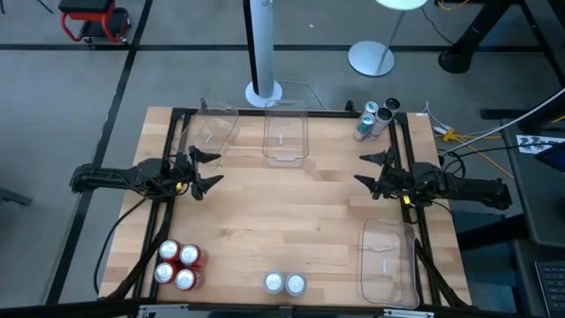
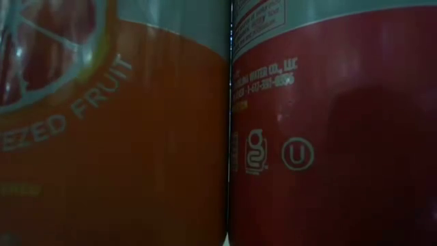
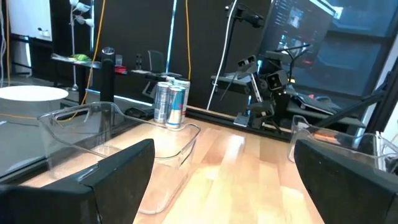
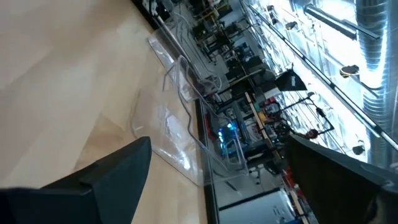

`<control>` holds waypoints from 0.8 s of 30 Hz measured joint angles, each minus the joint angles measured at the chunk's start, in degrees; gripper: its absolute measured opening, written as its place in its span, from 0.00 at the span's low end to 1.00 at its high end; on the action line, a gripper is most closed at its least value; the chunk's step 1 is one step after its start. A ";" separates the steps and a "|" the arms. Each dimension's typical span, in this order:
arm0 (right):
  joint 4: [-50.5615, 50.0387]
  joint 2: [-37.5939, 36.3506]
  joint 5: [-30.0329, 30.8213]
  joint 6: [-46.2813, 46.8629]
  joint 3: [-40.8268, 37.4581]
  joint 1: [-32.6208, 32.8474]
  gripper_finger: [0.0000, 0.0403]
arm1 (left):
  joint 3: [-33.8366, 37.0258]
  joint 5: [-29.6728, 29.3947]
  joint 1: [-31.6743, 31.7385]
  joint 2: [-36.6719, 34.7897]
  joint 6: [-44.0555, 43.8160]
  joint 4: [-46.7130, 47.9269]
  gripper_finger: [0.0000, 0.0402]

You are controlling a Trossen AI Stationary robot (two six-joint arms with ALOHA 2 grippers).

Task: Sort soda cans
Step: Put the bottom blue soda can into the top middle transparent bin

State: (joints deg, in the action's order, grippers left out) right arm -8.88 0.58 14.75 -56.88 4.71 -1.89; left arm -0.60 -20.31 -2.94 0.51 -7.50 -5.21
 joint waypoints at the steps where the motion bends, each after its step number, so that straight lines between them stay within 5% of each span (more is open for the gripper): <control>1: 0.04 0.02 -0.11 0.39 0.00 -0.01 0.92 | 0.00 -0.06 0.00 0.00 -0.07 0.07 0.93; 10: 4.72 1.32 1.55 -0.20 0.04 0.00 0.92 | 0.00 -2.82 0.00 0.01 -1.34 -0.40 0.93; 15: 4.39 4.88 8.02 -1.69 1.85 -0.02 0.92 | 0.00 -4.05 0.00 0.02 0.38 -2.00 0.93; 24: -3.25 21.15 23.13 -7.64 18.76 -0.02 0.92 | -0.02 -6.54 1.47 0.02 0.86 -3.33 0.93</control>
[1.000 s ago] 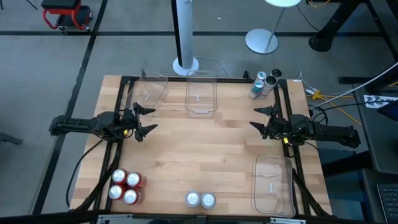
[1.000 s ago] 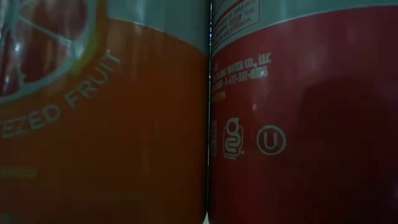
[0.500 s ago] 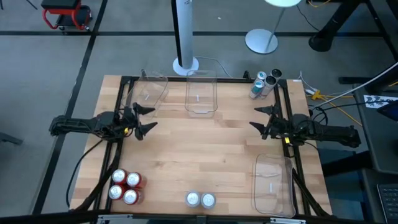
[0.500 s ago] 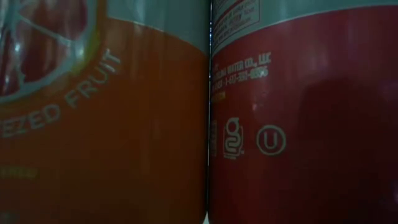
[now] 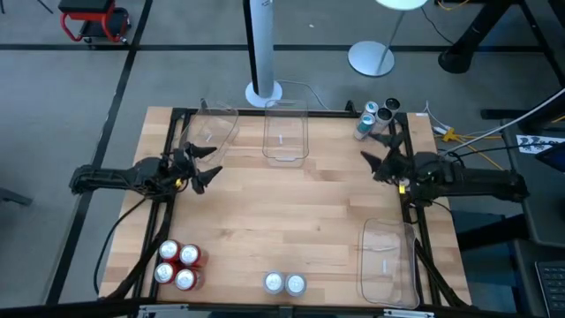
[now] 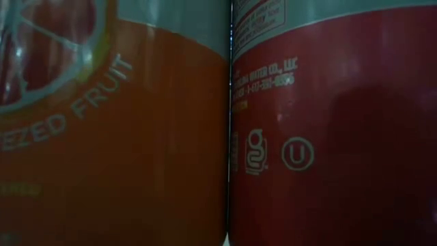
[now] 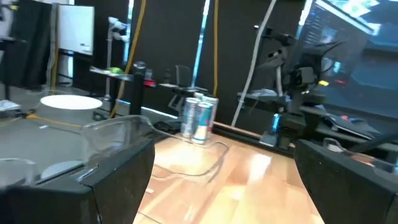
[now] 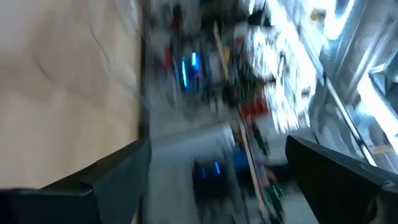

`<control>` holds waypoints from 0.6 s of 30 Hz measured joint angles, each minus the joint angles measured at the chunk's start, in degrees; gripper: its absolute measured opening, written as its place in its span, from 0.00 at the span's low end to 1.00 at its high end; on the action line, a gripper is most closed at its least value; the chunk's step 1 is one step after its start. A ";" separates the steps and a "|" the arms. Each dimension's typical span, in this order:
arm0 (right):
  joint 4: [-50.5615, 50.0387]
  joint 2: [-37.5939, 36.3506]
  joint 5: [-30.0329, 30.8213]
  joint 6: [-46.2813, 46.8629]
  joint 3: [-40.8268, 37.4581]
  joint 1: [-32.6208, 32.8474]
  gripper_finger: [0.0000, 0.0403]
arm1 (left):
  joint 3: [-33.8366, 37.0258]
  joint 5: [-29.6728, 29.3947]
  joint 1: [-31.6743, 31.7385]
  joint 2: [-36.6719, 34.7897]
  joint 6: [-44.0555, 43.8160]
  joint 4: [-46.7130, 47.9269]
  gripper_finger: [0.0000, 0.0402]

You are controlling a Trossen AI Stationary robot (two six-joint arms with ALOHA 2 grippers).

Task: Sort soda cans
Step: Put the bottom blue soda can into the top middle transparent bin

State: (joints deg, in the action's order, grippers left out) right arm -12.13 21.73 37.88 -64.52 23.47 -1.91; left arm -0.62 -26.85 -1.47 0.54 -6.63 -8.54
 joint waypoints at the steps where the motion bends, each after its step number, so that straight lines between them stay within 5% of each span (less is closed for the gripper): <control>1: -3.39 2.15 2.42 -0.58 2.99 0.00 0.92 | 0.00 0.00 0.46 0.00 -0.07 0.00 0.93; 7: -20.00 13.96 5.64 1.12 19.59 -3.09 0.92 | 0.00 0.02 2.77 0.00 -0.39 0.10 0.93; 18: -34.44 33.57 -12.20 -1.73 38.00 -23.29 0.92 | 0.00 0.02 4.03 0.00 0.07 0.85 0.93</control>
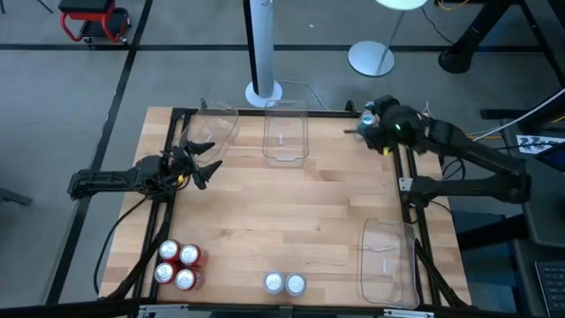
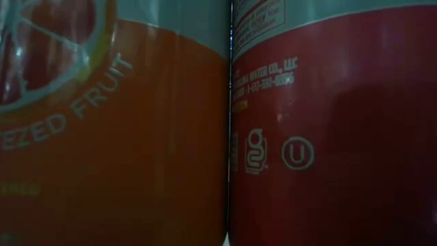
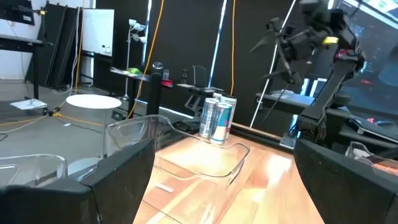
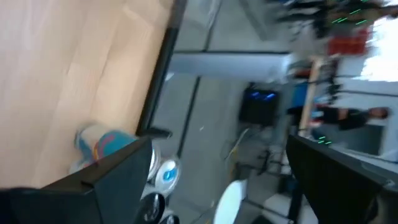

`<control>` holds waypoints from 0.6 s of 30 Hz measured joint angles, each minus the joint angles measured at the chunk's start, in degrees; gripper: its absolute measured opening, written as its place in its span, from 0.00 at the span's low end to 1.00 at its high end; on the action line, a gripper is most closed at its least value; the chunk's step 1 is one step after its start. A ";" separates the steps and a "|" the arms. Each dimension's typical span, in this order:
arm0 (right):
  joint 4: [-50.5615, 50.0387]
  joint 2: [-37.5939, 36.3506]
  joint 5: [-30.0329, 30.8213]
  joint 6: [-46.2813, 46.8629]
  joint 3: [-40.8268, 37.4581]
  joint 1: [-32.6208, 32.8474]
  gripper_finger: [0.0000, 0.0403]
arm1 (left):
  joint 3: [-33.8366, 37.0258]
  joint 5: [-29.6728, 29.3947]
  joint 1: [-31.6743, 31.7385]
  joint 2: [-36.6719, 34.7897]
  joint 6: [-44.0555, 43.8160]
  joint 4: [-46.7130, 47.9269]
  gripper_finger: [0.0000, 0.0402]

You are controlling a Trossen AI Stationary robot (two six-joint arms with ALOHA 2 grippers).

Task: Sort soda cans
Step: Put the bottom blue soda can into the top middle transparent bin

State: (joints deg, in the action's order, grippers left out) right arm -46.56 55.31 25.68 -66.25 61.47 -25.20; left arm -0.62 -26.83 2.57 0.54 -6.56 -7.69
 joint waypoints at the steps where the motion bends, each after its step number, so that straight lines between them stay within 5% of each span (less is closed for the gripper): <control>1: -1.61 1.79 -1.21 -0.39 1.13 -2.05 0.92 | 0.00 0.02 0.00 0.00 0.00 0.23 0.93; 8: -9.28 13.03 -10.68 -3.13 6.40 -14.06 0.92 | 0.00 0.02 0.00 0.00 -0.91 3.15 0.93; 18: -11.19 22.19 -14.58 -6.91 6.69 -21.89 0.92 | 0.02 0.02 0.00 0.00 -0.91 2.91 0.93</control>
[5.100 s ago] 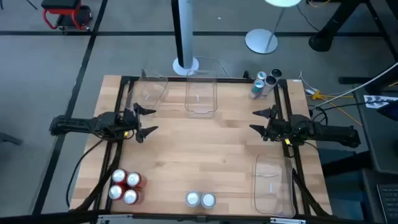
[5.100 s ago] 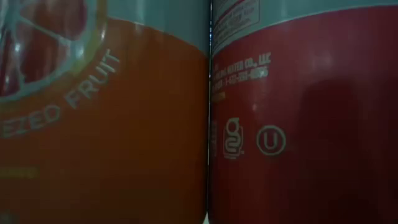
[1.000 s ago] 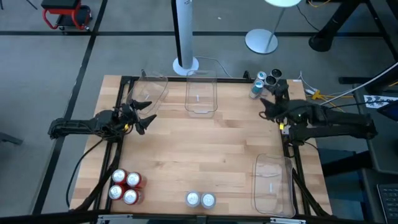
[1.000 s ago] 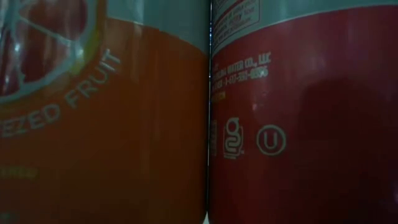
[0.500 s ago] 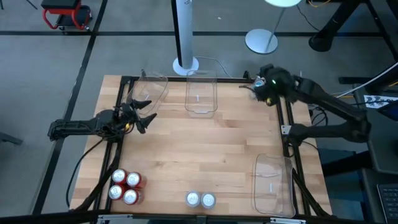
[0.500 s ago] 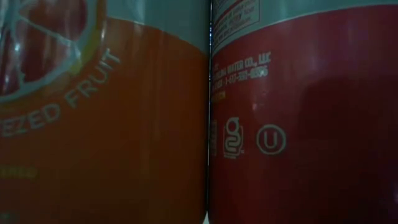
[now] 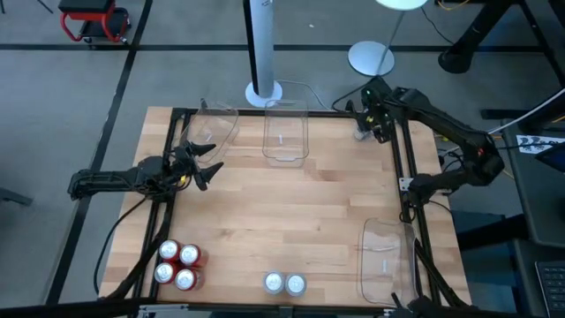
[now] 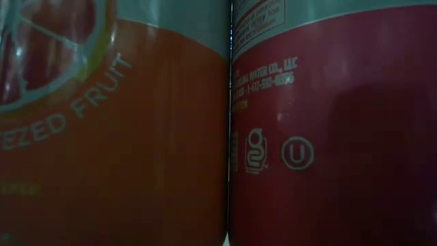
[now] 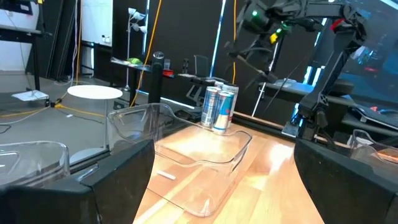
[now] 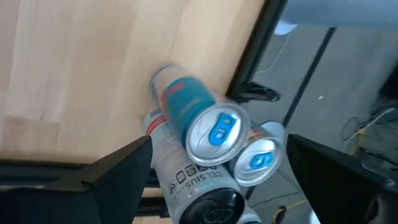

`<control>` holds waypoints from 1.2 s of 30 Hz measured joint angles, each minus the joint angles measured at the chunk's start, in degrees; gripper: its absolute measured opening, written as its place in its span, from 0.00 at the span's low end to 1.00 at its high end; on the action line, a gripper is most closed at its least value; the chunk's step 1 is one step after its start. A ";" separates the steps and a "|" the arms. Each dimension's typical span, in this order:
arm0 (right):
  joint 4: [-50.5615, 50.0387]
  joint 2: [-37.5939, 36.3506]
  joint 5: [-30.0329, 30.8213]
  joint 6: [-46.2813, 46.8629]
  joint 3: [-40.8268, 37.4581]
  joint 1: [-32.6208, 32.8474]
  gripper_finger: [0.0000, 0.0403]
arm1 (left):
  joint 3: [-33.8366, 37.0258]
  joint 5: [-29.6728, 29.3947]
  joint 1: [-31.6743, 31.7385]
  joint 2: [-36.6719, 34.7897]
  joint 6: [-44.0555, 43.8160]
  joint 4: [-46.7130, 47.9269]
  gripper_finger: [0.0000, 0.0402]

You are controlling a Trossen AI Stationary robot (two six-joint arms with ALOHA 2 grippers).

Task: Sort soda cans
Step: Put the bottom blue soda can into the top middle transparent bin

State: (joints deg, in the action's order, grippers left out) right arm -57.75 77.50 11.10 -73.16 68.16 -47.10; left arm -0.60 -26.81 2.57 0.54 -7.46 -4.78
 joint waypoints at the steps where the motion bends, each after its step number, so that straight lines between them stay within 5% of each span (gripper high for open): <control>1: -0.16 0.59 0.31 -0.66 0.00 -0.02 0.92 | 0.00 0.00 0.00 0.00 0.00 0.00 0.93; 12: 1.28 5.07 4.36 -2.68 0.00 -0.42 0.92 | 0.02 0.02 0.00 0.00 0.57 -0.15 0.93; 36: 10.09 6.02 -1.19 -6.65 -7.24 -4.69 0.92 | 0.04 0.02 0.00 0.00 1.40 -0.15 0.93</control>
State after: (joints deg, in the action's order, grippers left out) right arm -47.67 83.53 9.91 -79.81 60.92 -51.79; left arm -0.56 -26.79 2.57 0.54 -6.07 -4.93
